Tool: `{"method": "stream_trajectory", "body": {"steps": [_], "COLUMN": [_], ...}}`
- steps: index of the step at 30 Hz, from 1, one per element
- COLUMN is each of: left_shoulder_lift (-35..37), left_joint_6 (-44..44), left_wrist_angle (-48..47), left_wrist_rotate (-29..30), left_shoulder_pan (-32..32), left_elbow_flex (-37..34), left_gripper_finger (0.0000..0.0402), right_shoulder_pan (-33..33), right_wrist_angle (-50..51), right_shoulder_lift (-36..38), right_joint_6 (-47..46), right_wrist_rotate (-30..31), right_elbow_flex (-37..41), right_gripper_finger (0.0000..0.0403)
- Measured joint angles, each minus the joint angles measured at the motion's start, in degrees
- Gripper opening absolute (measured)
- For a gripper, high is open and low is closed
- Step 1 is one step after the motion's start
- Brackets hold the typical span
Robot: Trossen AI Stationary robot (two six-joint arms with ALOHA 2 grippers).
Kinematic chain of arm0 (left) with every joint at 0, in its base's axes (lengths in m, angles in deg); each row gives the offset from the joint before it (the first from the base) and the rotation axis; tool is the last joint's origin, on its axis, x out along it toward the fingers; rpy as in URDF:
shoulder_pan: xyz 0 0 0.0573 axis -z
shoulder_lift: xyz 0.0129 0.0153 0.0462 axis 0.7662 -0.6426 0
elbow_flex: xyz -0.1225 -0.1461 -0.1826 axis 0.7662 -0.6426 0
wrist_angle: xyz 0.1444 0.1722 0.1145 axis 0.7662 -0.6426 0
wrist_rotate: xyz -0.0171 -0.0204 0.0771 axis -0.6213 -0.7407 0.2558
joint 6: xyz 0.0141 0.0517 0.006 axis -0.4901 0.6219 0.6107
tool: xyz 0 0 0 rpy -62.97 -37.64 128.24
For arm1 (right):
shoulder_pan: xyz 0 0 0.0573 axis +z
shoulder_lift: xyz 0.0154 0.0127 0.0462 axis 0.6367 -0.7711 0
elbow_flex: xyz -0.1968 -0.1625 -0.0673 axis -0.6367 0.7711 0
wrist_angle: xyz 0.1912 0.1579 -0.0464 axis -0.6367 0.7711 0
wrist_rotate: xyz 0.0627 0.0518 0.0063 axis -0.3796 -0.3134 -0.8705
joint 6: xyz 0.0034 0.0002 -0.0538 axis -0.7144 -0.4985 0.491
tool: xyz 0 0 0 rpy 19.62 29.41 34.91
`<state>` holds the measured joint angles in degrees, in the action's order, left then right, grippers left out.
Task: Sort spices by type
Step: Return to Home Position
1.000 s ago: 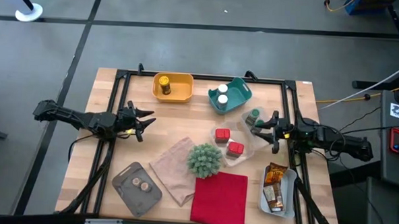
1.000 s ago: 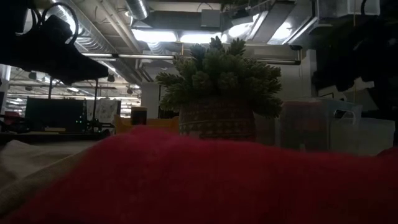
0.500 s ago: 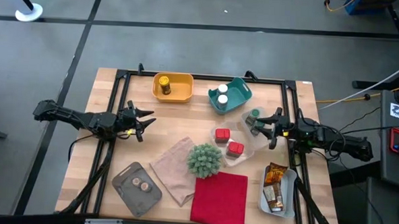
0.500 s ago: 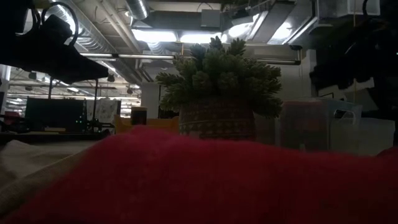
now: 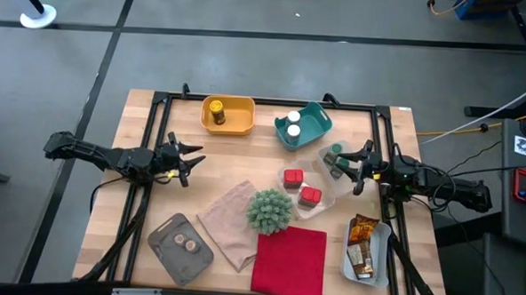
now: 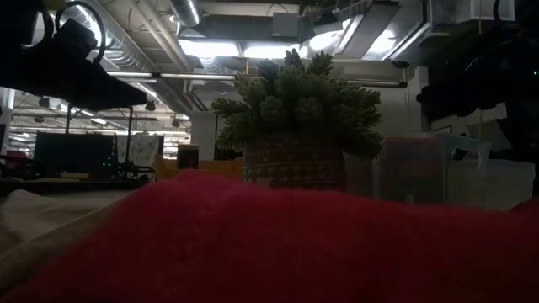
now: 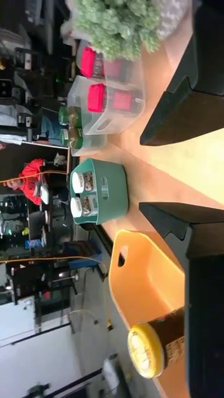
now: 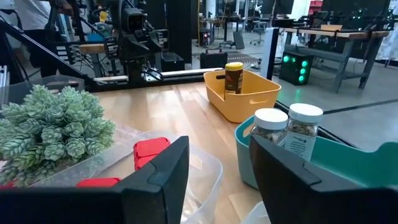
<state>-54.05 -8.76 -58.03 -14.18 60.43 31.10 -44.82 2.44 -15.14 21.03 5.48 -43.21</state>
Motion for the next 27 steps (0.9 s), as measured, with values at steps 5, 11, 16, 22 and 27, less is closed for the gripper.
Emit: {"method": "stream_trajectory", "body": {"steps": [5,11,16,22,27], "left_shoulder_lift": [0.0,0.0,0.0,0.0,0.0], "left_joint_6": [3.3,3.6,3.6,3.6,3.6], "left_wrist_angle": [0.0,0.0,0.0,0.0,0.0], "left_wrist_rotate": [0.0,0.0,0.0,0.0,0.0], "left_shoulder_pan": [0.0,0.0,0.0,0.0,0.0], "left_elbow_flex": [0.0,0.0,0.0,0.0,0.0], "left_gripper_finger": [0.0141,0.0141,0.0141,0.0141,0.0141], "right_shoulder_pan": [0.0,0.0,0.0,0.0,0.0], "right_wrist_angle": [1.1,0.7,-0.2,-0.3,-0.4], "right_shoulder_lift": [0.0,0.0,0.0,0.0,0.0], "right_joint_6": [-0.2,-0.2,-0.3,-0.3,-0.3], "right_wrist_rotate": [0.0,-0.1,0.0,0.0,0.0], "right_elbow_flex": [-0.1,-0.1,0.0,0.1,0.1], "right_gripper_finger": [0.017,0.017,0.017,0.017,0.017]}}
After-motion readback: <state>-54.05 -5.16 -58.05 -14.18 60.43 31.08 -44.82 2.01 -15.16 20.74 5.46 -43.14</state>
